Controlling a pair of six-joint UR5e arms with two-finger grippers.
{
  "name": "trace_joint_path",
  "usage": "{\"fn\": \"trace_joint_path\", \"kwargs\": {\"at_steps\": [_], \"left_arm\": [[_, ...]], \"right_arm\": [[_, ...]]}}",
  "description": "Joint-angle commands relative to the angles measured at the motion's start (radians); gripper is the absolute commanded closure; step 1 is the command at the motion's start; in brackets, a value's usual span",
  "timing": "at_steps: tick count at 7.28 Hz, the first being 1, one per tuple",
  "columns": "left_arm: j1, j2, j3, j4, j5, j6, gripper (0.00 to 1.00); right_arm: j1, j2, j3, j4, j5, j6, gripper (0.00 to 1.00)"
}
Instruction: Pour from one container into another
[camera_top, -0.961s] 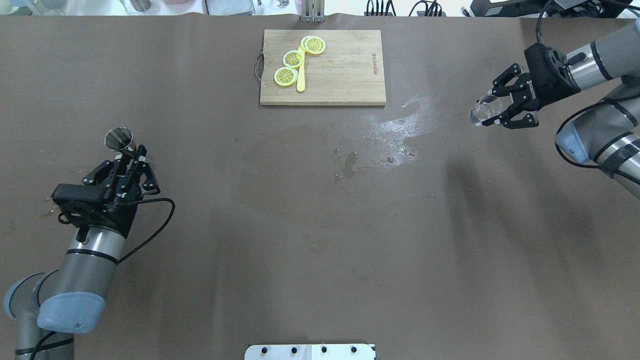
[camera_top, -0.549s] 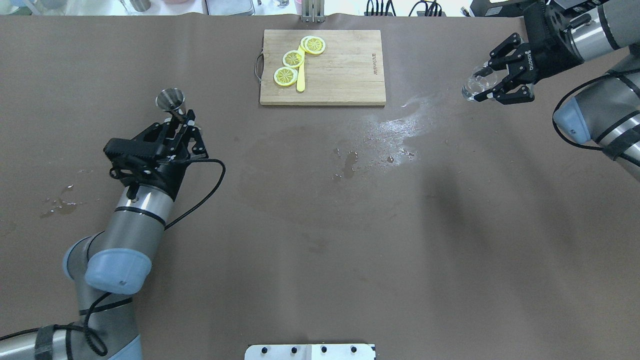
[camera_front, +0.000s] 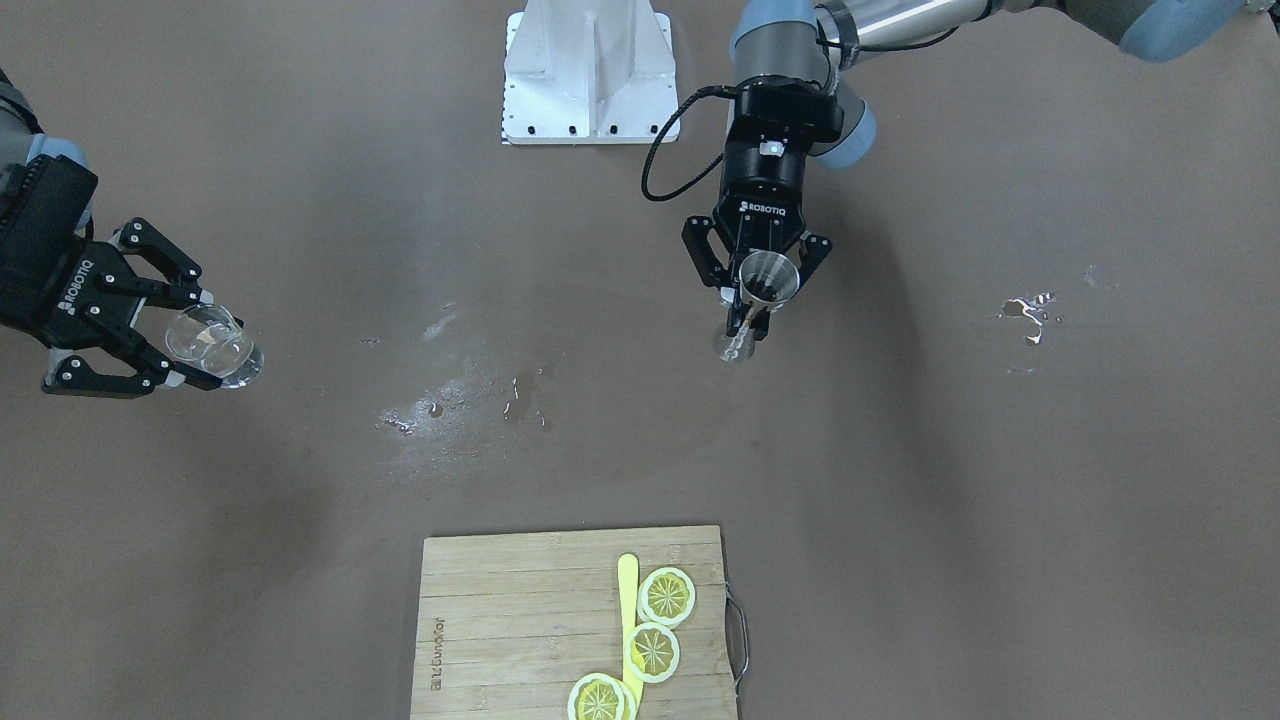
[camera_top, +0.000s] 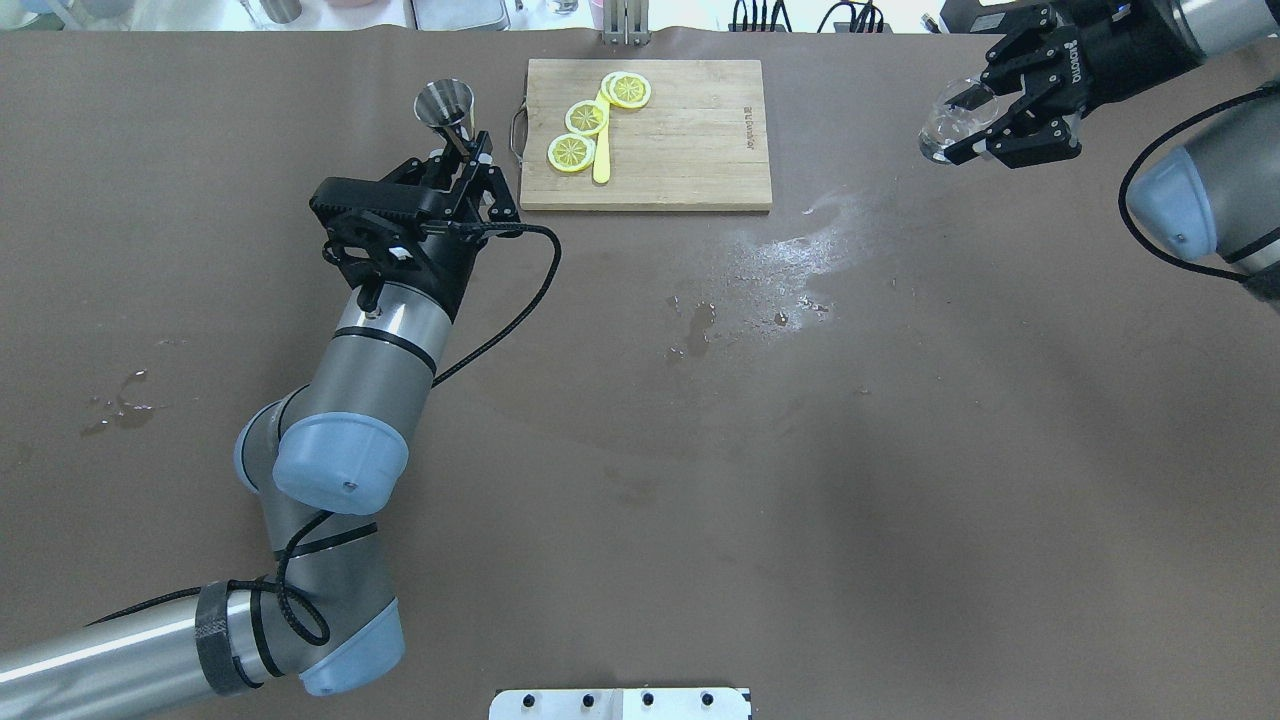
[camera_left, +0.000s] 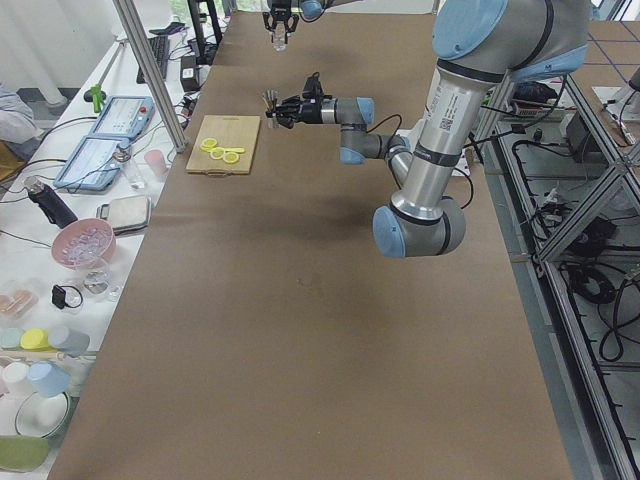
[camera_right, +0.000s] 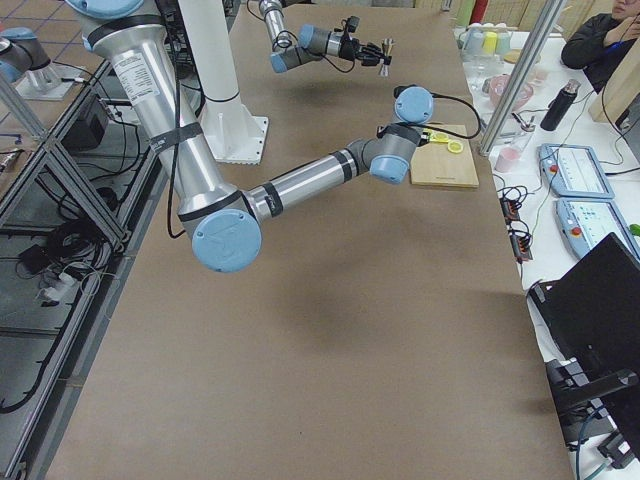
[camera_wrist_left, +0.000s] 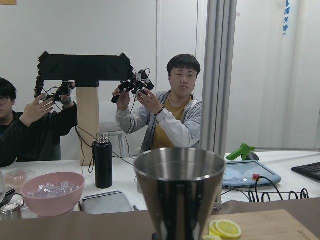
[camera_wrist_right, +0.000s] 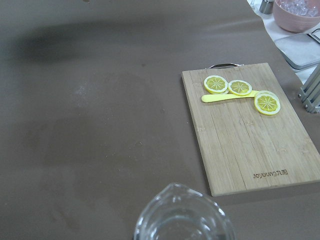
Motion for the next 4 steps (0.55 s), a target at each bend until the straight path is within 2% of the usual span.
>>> {"fn": "trace_joint_path", "kwargs": {"at_steps": [1, 2, 3, 4], "left_arm": [[-0.008, -0.056, 0.019, 0.062, -0.053, 0.001, 1.0], [-0.015, -0.085, 0.049, 0.132, -0.069, -0.002, 1.0], [-0.017, -0.08, 0.075, 0.126, -0.072, -0.002, 1.0], [-0.014, -0.092, 0.077, 0.133, -0.149, 0.001, 1.0]], "right_arm": [[0.01, -0.011, 0.093, -0.136, -0.047, -0.068, 1.0], [-0.022, -0.04, 0.185, -0.295, -0.125, -0.185, 1.0], [-0.036, -0.039, 0.23, -0.41, -0.151, -0.275, 1.0], [-0.036, -0.028, 0.235, -0.466, -0.153, -0.31, 1.0]]}}
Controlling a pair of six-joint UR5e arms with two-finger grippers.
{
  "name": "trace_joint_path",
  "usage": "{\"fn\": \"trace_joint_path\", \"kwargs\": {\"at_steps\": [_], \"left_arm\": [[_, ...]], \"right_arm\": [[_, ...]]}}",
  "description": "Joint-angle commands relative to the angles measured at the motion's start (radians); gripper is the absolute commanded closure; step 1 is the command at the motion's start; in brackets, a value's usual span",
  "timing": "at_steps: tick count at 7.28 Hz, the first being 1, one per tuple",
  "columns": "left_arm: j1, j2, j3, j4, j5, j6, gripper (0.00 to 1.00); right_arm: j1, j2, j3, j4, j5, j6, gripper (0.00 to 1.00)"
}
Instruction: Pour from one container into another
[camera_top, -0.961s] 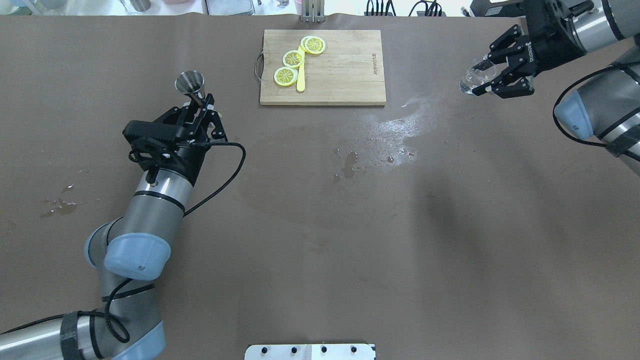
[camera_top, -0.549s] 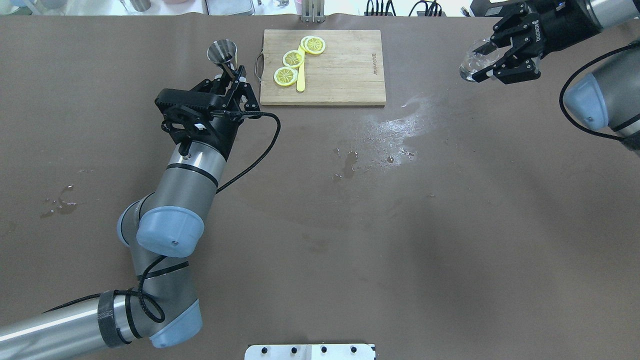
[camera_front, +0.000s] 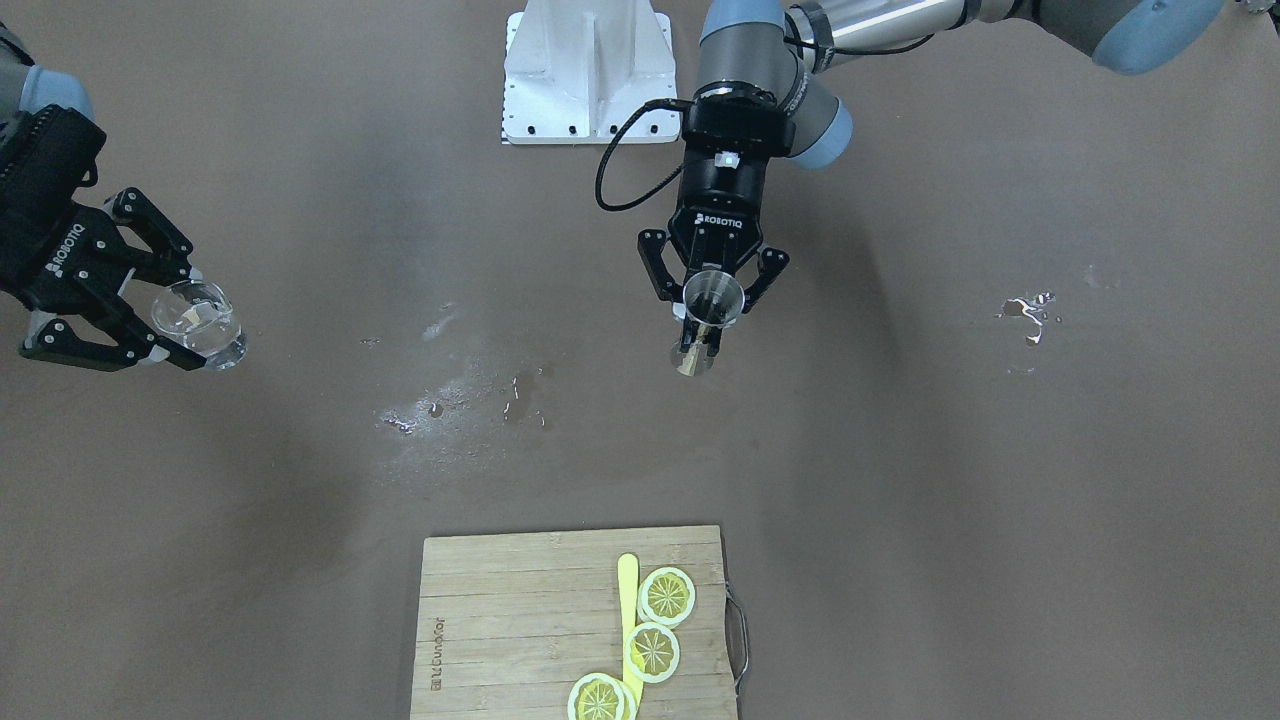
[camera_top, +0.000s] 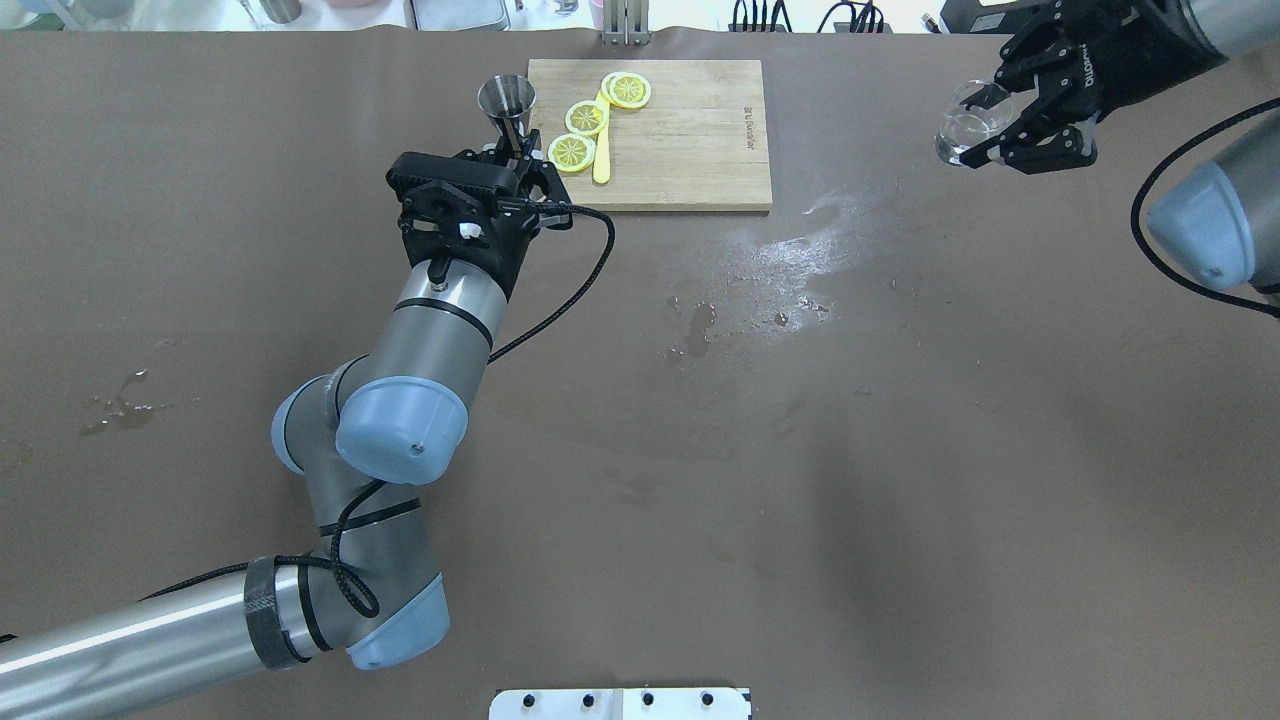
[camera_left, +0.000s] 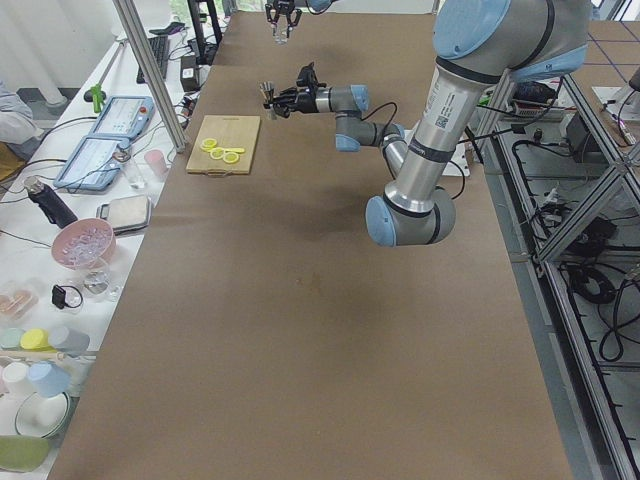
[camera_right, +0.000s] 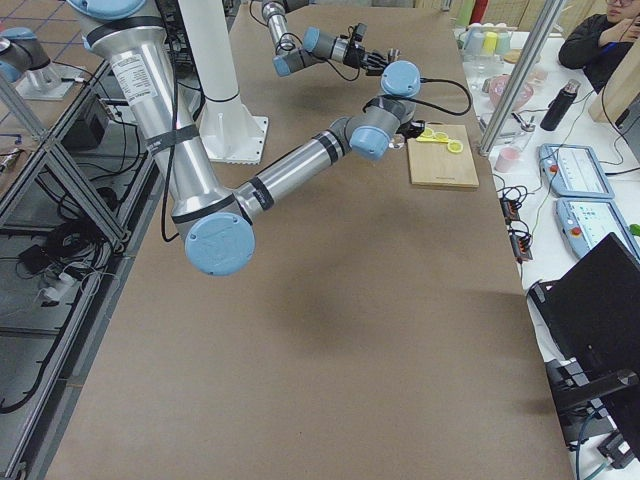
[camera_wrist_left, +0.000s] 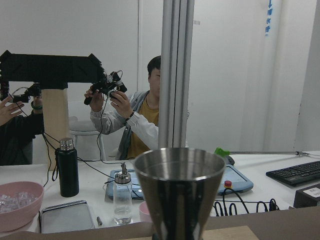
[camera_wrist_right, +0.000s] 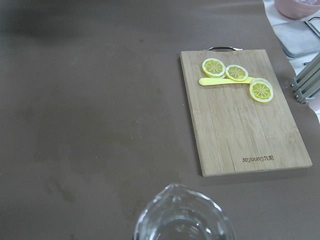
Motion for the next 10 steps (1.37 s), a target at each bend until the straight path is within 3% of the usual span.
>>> {"fn": "trace_joint_path", "kwargs": {"at_steps": [1, 3, 7, 8, 10], "left_arm": [[0.002, -0.012, 0.02, 0.015, -0.113, 0.007, 1.0], [0.005, -0.122, 0.134, 0.016, -0.138, 0.007, 1.0], [0.005, -0.164, 0.155, 0.013, -0.241, 0.007, 1.0], [0.002, -0.164, 0.146, 0.004, -0.297, 0.007, 1.0], [-0.004, -0.164, 0.146, -0.009, -0.318, 0.008, 1.0]], "right_arm": [[-0.008, 0.025, 0.033, -0.15, -0.023, -0.104, 1.0], [-0.02, 0.135, 0.028, -0.254, -0.025, -0.106, 1.0], [-0.06, 0.203, 0.041, -0.251, -0.036, -0.055, 1.0], [-0.085, 0.233, 0.034, -0.261, -0.08, -0.054, 1.0], [-0.144, 0.359, -0.027, -0.384, -0.144, -0.06, 1.0]]}}
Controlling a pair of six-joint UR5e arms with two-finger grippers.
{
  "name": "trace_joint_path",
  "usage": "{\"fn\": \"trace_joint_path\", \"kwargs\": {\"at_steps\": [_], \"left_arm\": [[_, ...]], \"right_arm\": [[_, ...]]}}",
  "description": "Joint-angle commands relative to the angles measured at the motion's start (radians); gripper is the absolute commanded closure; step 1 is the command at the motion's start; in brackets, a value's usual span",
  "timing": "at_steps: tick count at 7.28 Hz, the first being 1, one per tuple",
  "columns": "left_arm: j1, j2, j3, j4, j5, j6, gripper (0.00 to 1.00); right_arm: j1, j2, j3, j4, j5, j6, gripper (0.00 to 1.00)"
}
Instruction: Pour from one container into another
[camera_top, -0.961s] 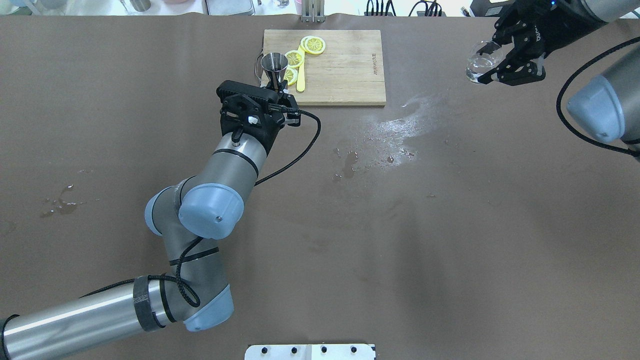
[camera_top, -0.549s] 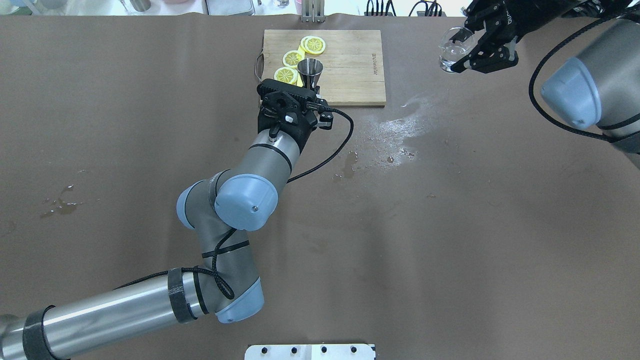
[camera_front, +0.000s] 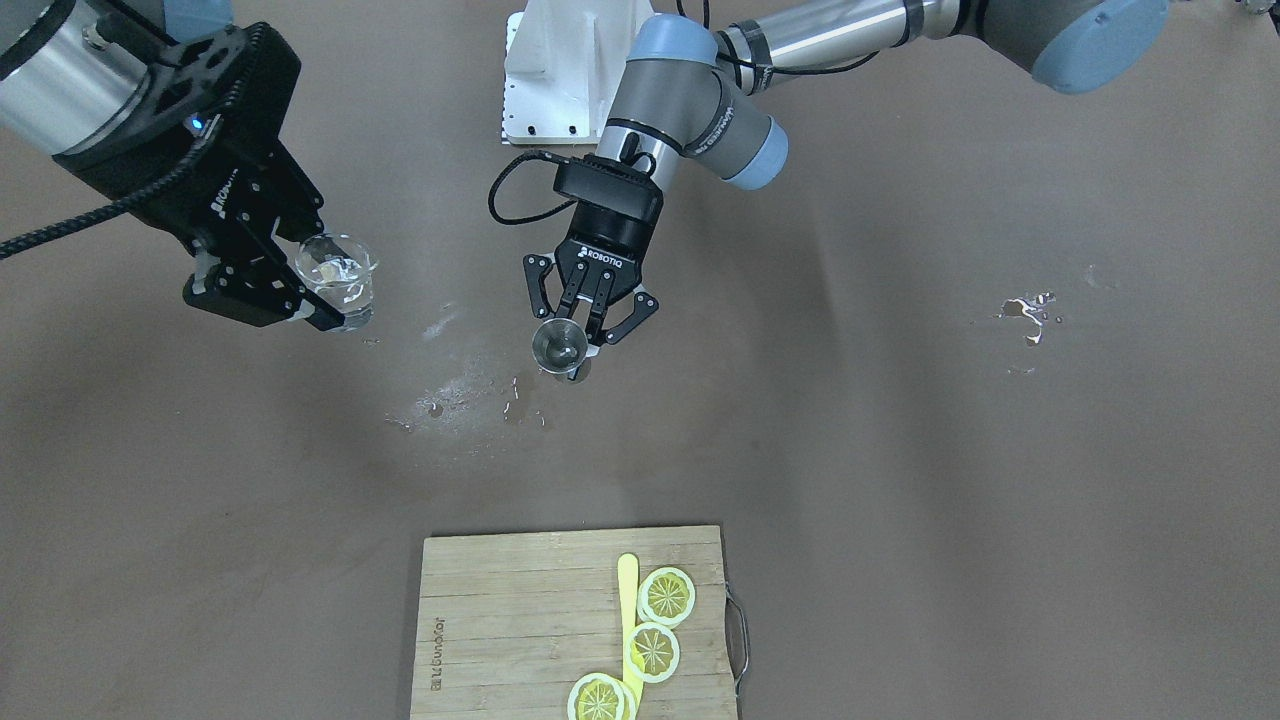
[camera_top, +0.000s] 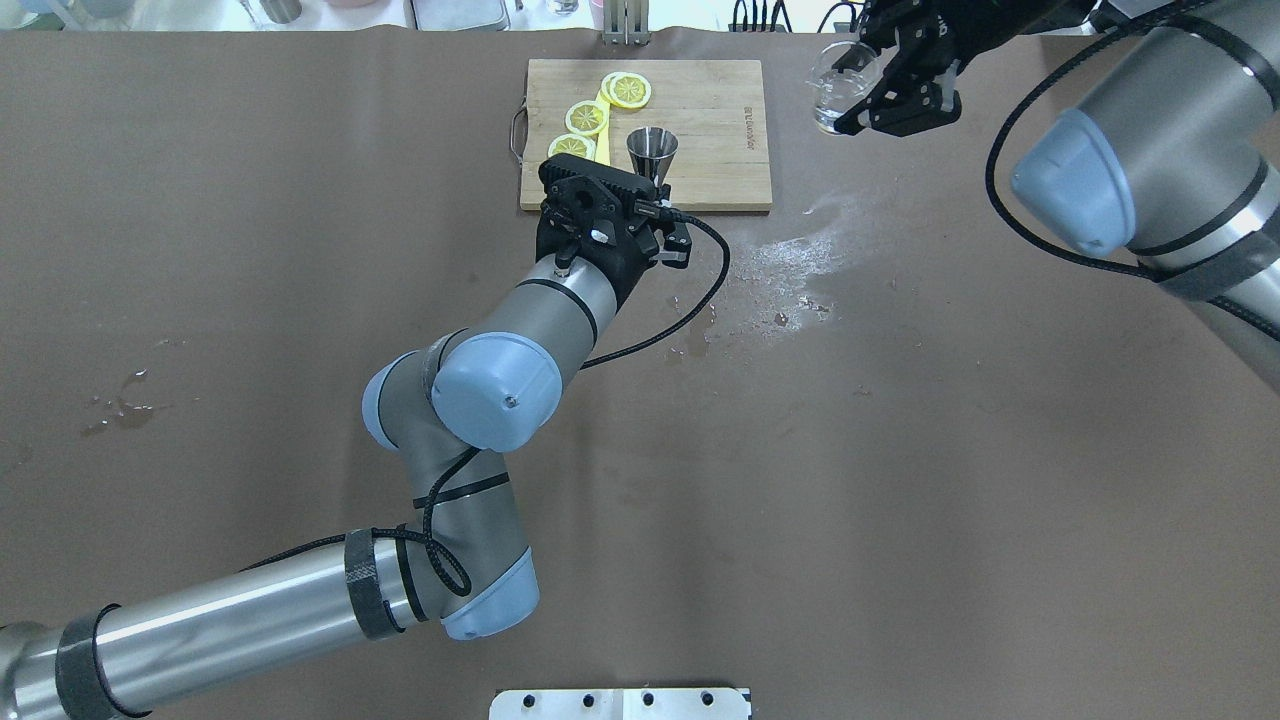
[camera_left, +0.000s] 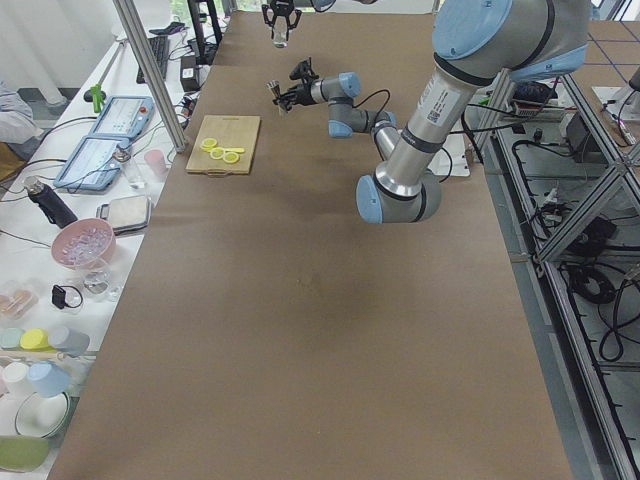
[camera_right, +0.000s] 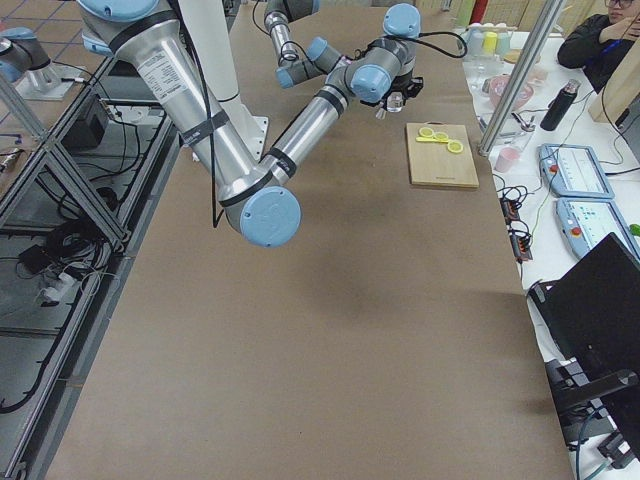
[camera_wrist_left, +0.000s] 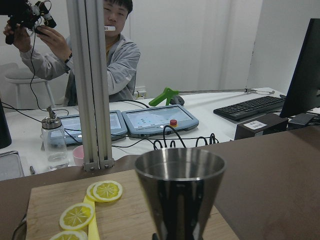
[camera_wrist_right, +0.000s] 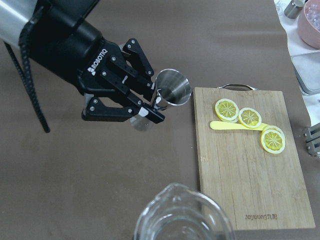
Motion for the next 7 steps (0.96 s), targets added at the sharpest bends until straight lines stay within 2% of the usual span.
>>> {"fn": "trace_joint_path", "kwargs": {"at_steps": [1, 4, 6, 7], "left_arm": [[-0.002, 0.001, -0.003, -0.012, -0.016, 0.001, 1.0], [-0.006, 0.018, -0.009, -0.04, -0.016, 0.007, 1.0], [-0.01, 0.024, -0.015, -0.046, -0.016, 0.006, 1.0], [-0.028, 0.026, -0.017, -0.044, -0.019, 0.033, 1.0]], "right_arm": [[-0.05, 0.089, -0.039, -0.106, -0.094, -0.012, 1.0], [-0.053, 0.13, -0.127, -0.162, -0.1, -0.022, 1.0], [-0.057, 0.222, -0.249, -0.165, -0.1, -0.022, 1.0], [-0.058, 0.254, -0.271, -0.195, -0.102, -0.024, 1.0]]}}
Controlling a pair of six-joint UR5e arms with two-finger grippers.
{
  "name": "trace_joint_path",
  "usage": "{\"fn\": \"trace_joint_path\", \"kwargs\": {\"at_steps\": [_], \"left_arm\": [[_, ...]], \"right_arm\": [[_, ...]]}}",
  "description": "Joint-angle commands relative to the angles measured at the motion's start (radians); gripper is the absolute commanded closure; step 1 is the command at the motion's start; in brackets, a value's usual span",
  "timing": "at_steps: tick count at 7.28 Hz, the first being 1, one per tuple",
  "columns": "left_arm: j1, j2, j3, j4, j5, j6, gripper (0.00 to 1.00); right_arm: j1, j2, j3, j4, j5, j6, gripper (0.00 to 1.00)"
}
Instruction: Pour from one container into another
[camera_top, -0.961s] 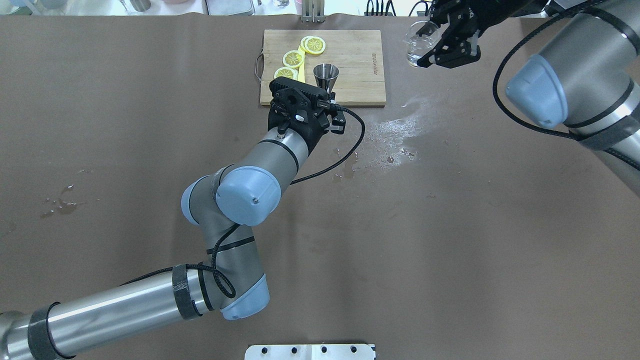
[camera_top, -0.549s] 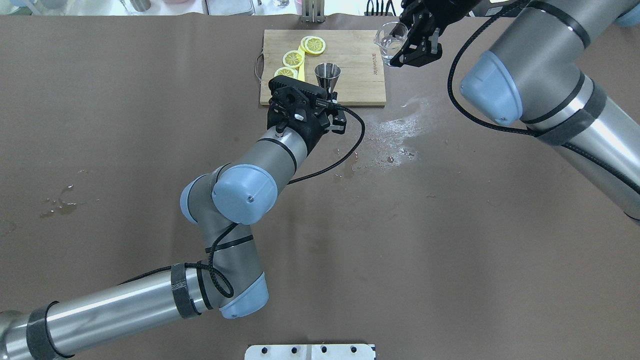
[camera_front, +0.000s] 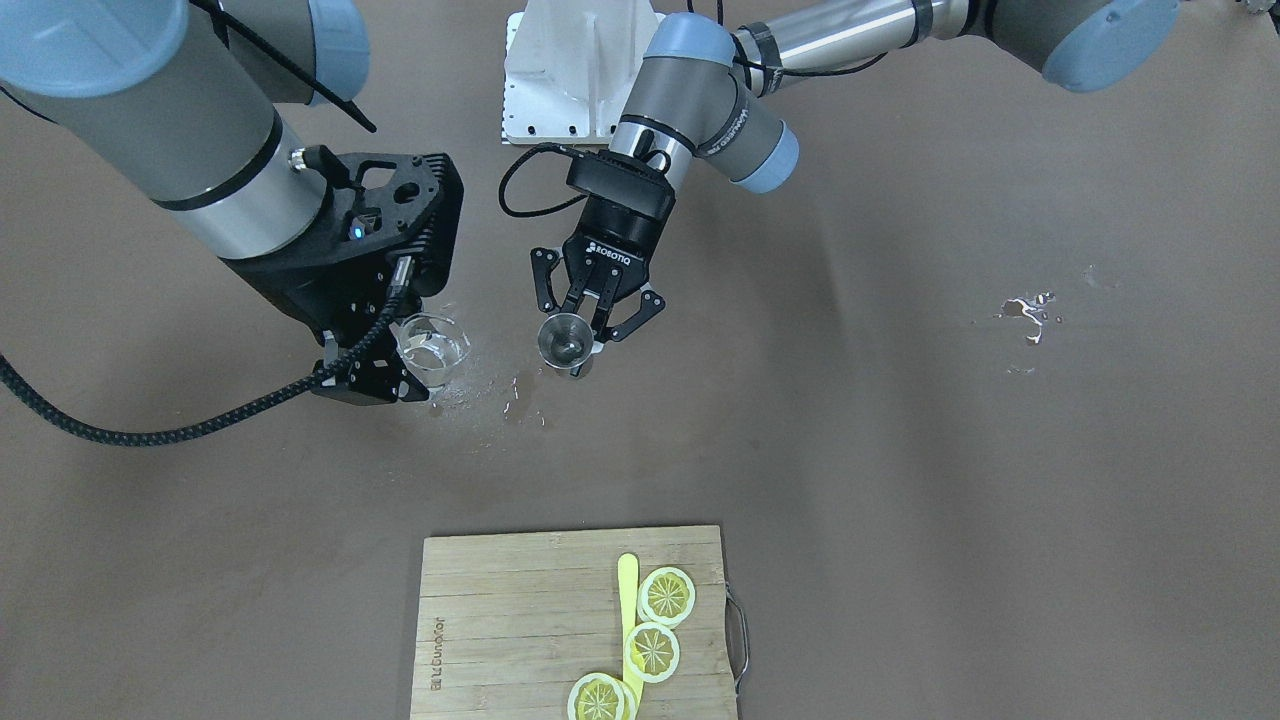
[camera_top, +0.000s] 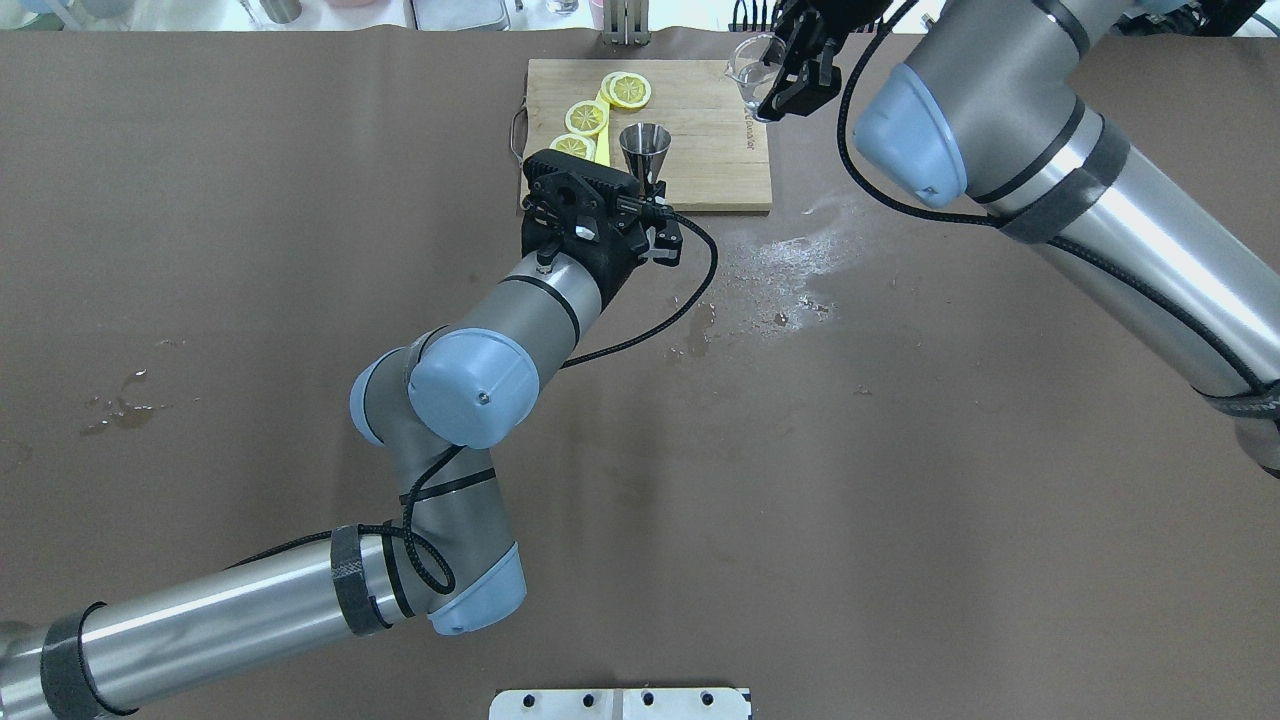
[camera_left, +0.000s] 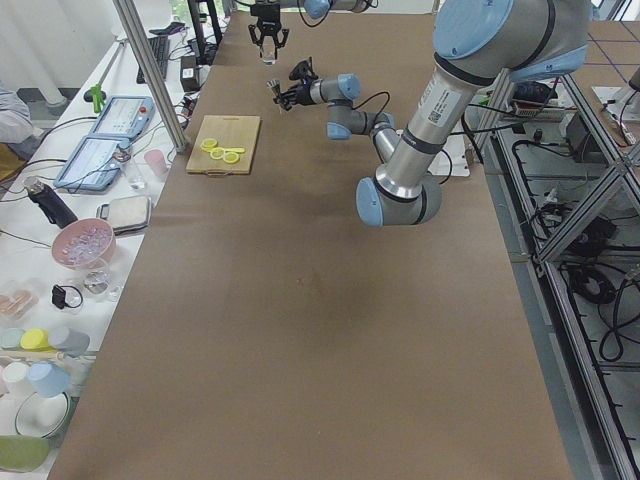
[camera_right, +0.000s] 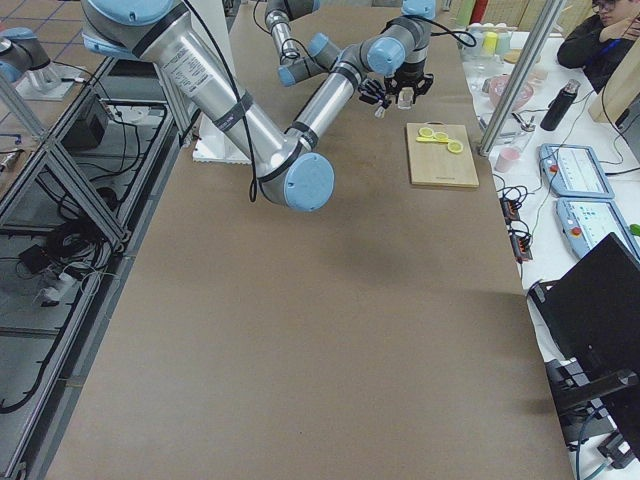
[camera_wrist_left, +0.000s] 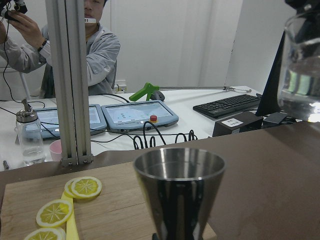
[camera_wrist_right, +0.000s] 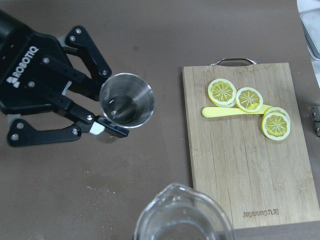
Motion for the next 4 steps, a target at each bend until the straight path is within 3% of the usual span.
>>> {"fn": "trace_joint_path", "kwargs": {"at_steps": [1, 4], "left_arm": [[-0.025, 0.003, -0.026, -0.005, -0.054, 0.154, 1.0], [-0.018, 0.021, -0.062, -0.008, -0.05, 0.203, 1.0]], "right_arm": [[-0.003, 0.074, -0.057, -0.071, -0.01, -0.026, 1.0], [-0.008, 0.128, -0.047, -0.168, -0.047, -0.043, 1.0]]}}
